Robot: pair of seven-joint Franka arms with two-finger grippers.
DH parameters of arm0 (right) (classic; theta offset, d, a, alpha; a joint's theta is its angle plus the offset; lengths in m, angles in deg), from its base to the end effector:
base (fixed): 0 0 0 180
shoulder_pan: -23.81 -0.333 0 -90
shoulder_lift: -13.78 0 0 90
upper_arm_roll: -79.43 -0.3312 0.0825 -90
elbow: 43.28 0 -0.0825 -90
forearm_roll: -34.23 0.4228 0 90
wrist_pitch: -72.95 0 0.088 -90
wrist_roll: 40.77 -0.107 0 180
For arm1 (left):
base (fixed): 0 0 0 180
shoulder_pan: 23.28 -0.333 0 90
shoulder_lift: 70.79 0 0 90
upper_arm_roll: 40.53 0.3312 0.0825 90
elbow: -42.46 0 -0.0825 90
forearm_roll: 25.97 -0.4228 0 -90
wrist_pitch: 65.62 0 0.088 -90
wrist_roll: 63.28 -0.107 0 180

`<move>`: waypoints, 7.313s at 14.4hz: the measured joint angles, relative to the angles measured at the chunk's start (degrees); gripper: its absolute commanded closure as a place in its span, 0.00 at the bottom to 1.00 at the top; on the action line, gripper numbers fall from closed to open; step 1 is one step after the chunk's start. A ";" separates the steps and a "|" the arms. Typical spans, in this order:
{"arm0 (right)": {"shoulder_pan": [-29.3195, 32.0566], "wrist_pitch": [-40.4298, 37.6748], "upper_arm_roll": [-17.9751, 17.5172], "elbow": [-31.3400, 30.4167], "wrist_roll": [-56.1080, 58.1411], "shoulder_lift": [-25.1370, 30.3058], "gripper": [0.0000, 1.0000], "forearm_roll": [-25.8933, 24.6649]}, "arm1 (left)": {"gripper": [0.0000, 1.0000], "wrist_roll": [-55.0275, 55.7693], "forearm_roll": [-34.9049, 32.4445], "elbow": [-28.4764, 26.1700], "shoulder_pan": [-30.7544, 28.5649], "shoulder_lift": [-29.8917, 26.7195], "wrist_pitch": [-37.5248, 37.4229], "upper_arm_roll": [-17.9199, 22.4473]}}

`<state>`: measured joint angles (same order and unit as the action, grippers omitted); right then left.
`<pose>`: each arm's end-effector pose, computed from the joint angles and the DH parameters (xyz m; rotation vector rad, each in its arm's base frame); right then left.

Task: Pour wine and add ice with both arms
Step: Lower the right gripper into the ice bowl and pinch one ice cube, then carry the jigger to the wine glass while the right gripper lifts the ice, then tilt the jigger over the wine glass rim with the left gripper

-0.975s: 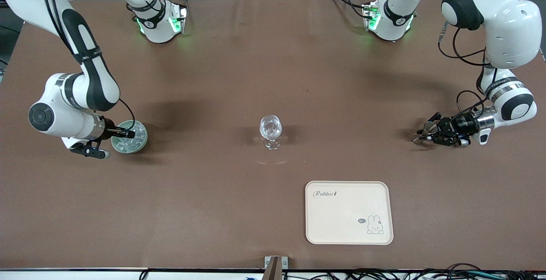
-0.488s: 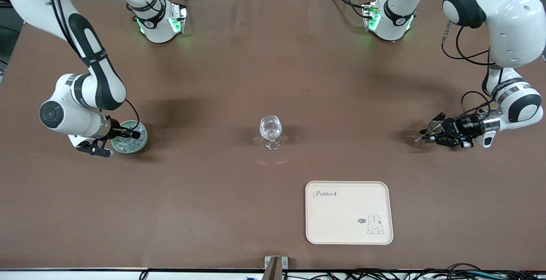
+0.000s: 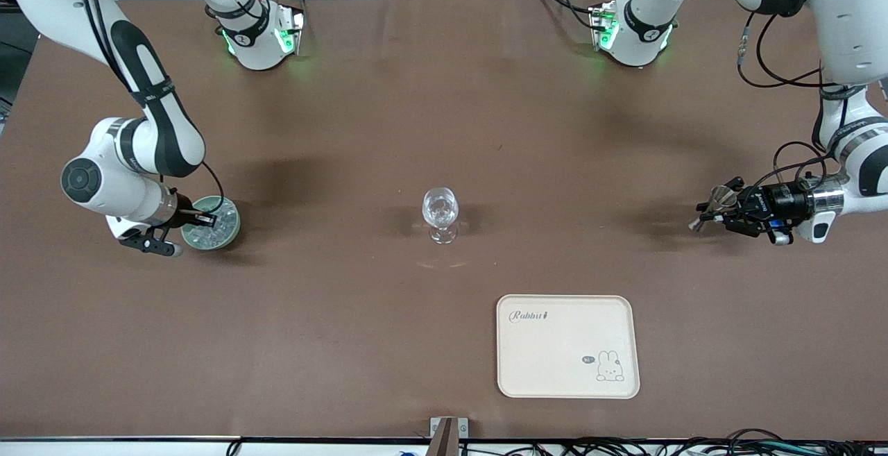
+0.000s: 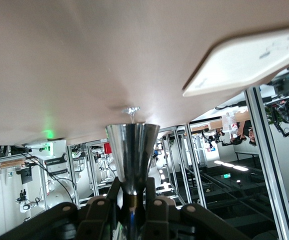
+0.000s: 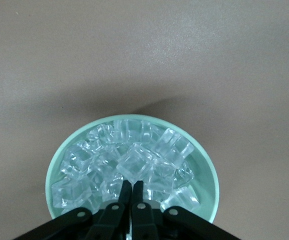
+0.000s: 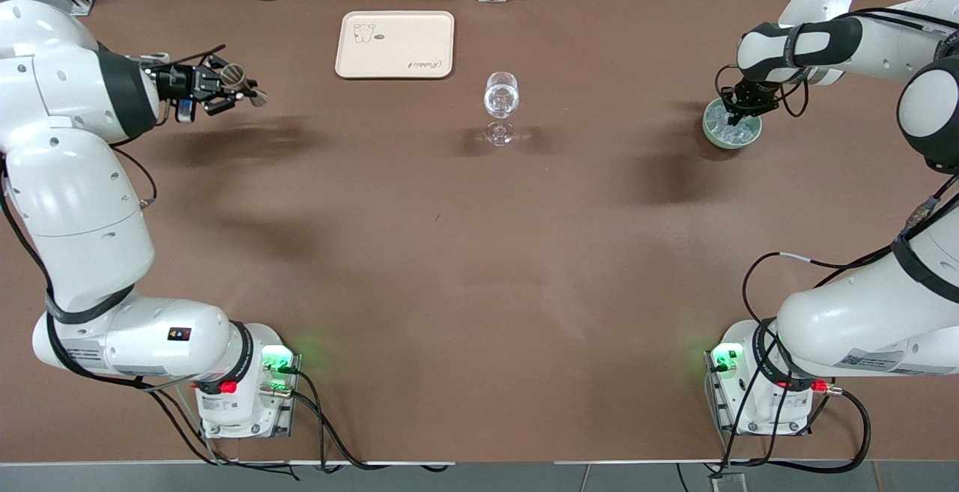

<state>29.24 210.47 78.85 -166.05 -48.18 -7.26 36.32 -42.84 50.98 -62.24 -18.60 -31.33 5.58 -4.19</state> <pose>0.5858 -0.0494 0.2040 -3.0896 0.3768 0.1719 0.5849 0.1784 0.2058 1.4775 1.2470 -0.9160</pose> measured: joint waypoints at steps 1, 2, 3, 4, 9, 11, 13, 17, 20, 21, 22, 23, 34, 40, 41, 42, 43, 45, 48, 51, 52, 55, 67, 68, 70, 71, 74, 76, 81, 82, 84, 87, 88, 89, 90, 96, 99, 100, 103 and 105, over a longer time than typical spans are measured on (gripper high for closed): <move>0.00 -0.16 -0.05 0.04 0.00 0.00 0.99 0.00 | 1.00 1.49 -0.06 0.07 0.62 -1.11 0.00 -0.13; -0.01 -1.20 -0.11 0.32 0.00 -0.02 0.99 0.00 | 1.00 2.88 -0.09 0.19 1.34 -2.14 0.00 -0.16; -0.02 -3.60 -0.20 1.08 0.00 -0.05 1.00 0.00 | 1.00 4.21 -0.25 0.46 1.97 -3.03 0.00 -0.23; -0.03 -6.85 -0.30 2.50 0.00 -0.06 0.99 0.01 | 1.00 5.52 -0.85 0.92 2.42 -3.85 0.01 -0.50; -0.07 -15.95 -0.44 8.56 -0.31 -0.03 0.30 0.85 | 1.00 11.00 -5.35 2.05 2.59 -8.72 3.58 -5.27; -0.17 -16.37 -0.48 7.88 -0.73 -0.03 0.30 4.26 | 1.00 13.22 -6.63 2.05 2.61 -10.54 5.46 -7.39; -0.79 -16.37 -0.60 6.51 -2.08 -0.04 0.33 6.67 | 1.00 14.43 -7.08 1.95 2.62 -11.46 6.14 -8.54; -1.42 -16.08 -0.65 5.43 -3.48 -0.07 0.38 7.14 | 1.00 14.49 -7.10 1.37 2.56 -11.56 6.63 -8.69; -1.40 -16.06 -0.50 5.29 -3.45 -0.07 0.40 7.14 | 1.00 14.49 -7.10 1.28 2.56 -11.58 6.71 -8.99; -1.40 -16.05 -0.48 5.23 -3.44 -0.07 0.41 7.14 | 1.00 14.49 -7.10 1.28 2.56 -11.63 6.83 -9.12; -1.40 -15.97 -0.48 5.20 -3.43 -0.07 0.41 7.13 | 1.00 14.49 -7.10 1.28 2.57 -11.71 7.14 -9.41; -1.40 -15.67 -0.46 5.18 -3.43 -0.07 0.41 7.11 | 1.00 14.49 -7.10 1.27 2.57 -11.83 7.55 -9.93; -0.90 -11.99 -0.27 2.90 -1.03 -0.27 0.79 7.07 | 0.99 17.61 -7.12 -0.52 2.55 -14.29 13.50 -19.69; -0.88 -14.80 -0.23 4.32 -0.74 -0.23 0.94 7.06 | 0.99 24.01 -7.12 0.33 2.69 -15.48 23.65 -28.54; -0.87 -16.96 -0.22 5.68 -0.73 -0.20 0.95 7.06 | 0.99 25.62 -7.13 0.97 2.69 -15.48 24.80 -29.66; -0.86 -19.42 -0.22 7.47 -0.73 -0.15 0.95 7.06 | 0.99 27.42 -7.46 1.69 2.70 -15.49 26.05 -30.90; -0.85 -21.67 -0.22 9.37 -0.73 -0.08 0.95 7.06 | 0.99 29.23 -8.58 2.40 2.69 -15.49 27.48 -32.34; -0.85 -25.75 -0.20 13.27 -0.72 0.07 0.95 6.86 | 0.99 33.10 -11.01 3.51 2.72 -15.48 30.79 -35.64; -0.85 -31.47 -0.17 20.04 -0.72 0.23 0.95 4.40 | 0.99 36.79 -12.27 4.44 2.82 -15.49 33.21 -38.75; -0.86 -36.67 -0.19 28.49 -0.72 0.68 0.96 2.13 | 0.99 40.14 -16.42 5.52 2.76 -15.48 36.22 -42.62; -0.87 -37.33 -0.21 30.52 -0.71 1.00 0.96 1.67 | 0.99 41.94 -17.69 6.17 2.84 -15.49 37.34 -43.99; -0.95 -39.23 -0.36 35.47 -0.70 1.59 0.96 1.34 | 0.99 45.73 -21.76 7.57 2.94 -15.49 41.03 -47.81; -12.89 -44.00 -1.37 41.40 -21.72 4.75 0.97 4.52 | 0.99 62.25 -43.24 11.03 4.01 -9.80 56.91 -59.49; -14.22 -44.07 -1.39 41.40 -23.92 4.82 0.97 4.75 | 0.99 64.01 -44.40 11.83 4.46 -9.02 57.94 -59.76; -16.59 -44.07 -1.43 41.40 -28.03 4.82 0.97 5.01 | 0.99 67.60 -47.13 13.30 5.36 -7.47 59.58 -60.30; -17.68 -44.03 -1.44 41.40 -29.76 4.83 0.97 5.05 | 0.99 68.77 -48.57 13.82 5.71 -6.79 60.44 -60.75; -19.89 -43.53 -1.43 41.44 -33.07 5.00 0.96 5.07 | 0.99 71.21 -53.73 14.61 6.19 -5.67 61.47 -61.83; -20.08 -42.70 -1.32 41.64 -33.41 6.16 0.96 5.07 | 0.99 72.87 -56.98 14.72 6.23 -5.53 61.49 -62.56; -19.72 -45.05 -0.43 41.89 -33.42 12.68 0.96 4.98 | 0.99 80.22 -68.23 14.75 7.38 -4.71 64.34 -64.73; -19.19 -46.08 -0.20 41.88 -33.41 14.23 0.96 4.98 | 0.99 81.87 -71.00 14.75 7.46 -4.32 64.49 -65.50; -17.98 -48.11 -0.05 41.85 -33.36 16.62 0.97 4.92 | 0.99 85.11 -76.48 14.76 7.63 -3.73 64.74 -66.59; -17.68 -49.24 -0.03 41.71 -33.31 17.84 0.97 4.47 | 0.99 87.82 -81.57 14.77 7.92 -3.51 64.80 -67.10; -17.68 -49.24 -0.04 41.56 -33.10 17.81 0.97 4.35 | 0.99 87.91 -82.35 14.82 7.92 -3.51 64.80 -67.27; -17.68 -49.23 -0.04 41.32 -32.88 17.81 0.97 4.26 | 0.99 88.21 -83.03 14.89 7.92 -3.51 64.80 -67.41; -17.68 -49.18 -0.04 41.11 -32.79 17.80 0.97 4.23 | 0.99 89.06 -84.05 14.98 7.92 -3.51 64.81 -67.52; -17.68 -48.91 -0.04 40.96 -32.70 17.79 0.96 4.19 | 0.97 94.18 -92.34 15.45 7.94 -3.52 64.81 -68.95; -17.68 -48.87 -0.04 40.96 -32.66 17.79 0.96 4.19 | 0.99 94.46 -94.18 15.71 7.96 -3.54 64.78 -69.76; -17.68 -48.85 -0.04 40.96 -32.63 17.79 0.96 4.19 | 0.99 94.46 -94.96 15.77 7.96 -3.60 64.62 -69.90; -17.68 -48.64 -0.07 40.96 -32.61 17.79 0.96 4.19 | 0.98 94.47 -97.52 15.81 7.96 -3.67 63.95 -70.23; -17.68 -48.58 -0.10 40.96 -32.61 17.79 0.96 4.19 | 0.99 94.47 -98.93 15.82 7.97 -3.69 62.80 -70.61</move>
<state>11.56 161.88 78.74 -125.09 -80.79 10.54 40.52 51.64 -47.95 -46.42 -10.63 -35.03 68.38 -74.79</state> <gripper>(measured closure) 0.784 0.784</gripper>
